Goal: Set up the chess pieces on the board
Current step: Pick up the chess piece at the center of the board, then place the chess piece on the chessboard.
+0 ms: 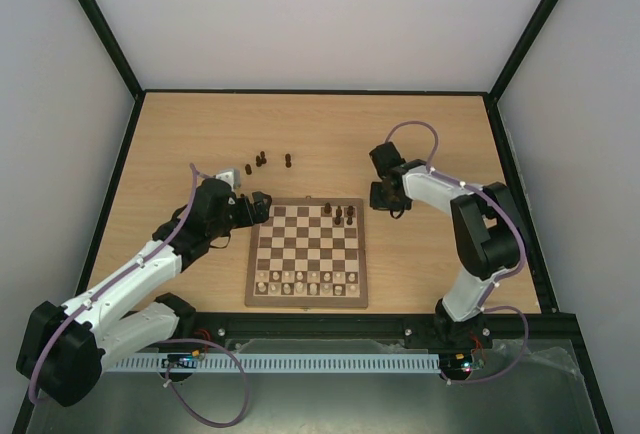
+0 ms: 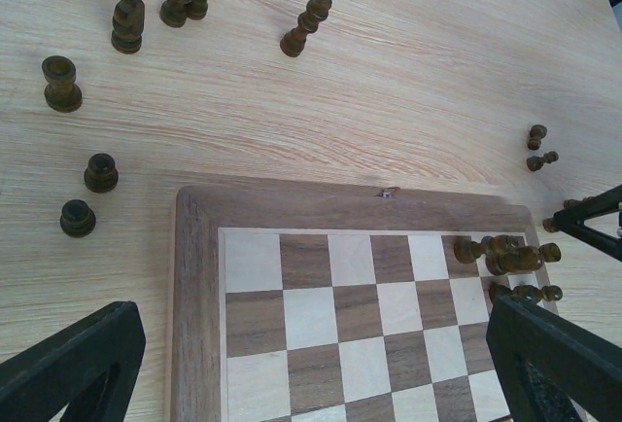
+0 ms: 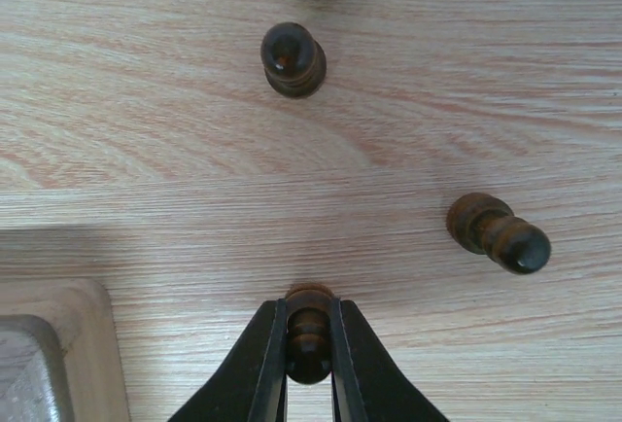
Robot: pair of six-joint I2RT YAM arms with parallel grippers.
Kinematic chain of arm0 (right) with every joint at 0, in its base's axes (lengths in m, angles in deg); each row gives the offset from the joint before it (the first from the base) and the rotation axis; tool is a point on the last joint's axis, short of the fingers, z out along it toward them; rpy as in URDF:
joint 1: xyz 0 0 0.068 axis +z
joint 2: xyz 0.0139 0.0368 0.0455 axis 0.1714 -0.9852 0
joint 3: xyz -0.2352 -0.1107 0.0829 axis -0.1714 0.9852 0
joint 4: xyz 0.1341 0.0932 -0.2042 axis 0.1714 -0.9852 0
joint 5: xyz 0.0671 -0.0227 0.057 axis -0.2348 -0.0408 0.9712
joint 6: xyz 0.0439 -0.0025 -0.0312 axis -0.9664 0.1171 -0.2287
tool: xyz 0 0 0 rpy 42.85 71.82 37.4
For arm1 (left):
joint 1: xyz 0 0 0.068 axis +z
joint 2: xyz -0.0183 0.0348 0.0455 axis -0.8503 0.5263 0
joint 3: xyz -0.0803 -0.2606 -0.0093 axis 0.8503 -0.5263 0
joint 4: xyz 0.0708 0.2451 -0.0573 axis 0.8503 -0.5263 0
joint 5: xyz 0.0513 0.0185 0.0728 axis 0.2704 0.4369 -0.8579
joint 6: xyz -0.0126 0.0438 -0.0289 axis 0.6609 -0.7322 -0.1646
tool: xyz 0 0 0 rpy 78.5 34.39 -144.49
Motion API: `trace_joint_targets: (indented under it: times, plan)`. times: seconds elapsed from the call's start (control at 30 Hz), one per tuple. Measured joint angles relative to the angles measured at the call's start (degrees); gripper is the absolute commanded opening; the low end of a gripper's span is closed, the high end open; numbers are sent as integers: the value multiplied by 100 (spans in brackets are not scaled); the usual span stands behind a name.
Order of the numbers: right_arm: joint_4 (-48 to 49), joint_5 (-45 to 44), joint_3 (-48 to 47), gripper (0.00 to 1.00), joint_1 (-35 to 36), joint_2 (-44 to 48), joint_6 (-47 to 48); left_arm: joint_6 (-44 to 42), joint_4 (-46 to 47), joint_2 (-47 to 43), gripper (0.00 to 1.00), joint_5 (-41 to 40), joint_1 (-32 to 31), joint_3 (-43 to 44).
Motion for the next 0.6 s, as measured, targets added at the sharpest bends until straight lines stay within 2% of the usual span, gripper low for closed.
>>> trace_joint_targets:
  times: [0.1,0.3,0.6]
  plan:
    - [-9,35,0,8,2,133,0,0,0,0,99,-2,0,0]
    - [-221,50,-72,8,223,960,-7,2,-2,0,100,-2,0,0]
    - [-940,-9,-866,9,1510,1456,-70,2,-7,0,100,-7,0,0]
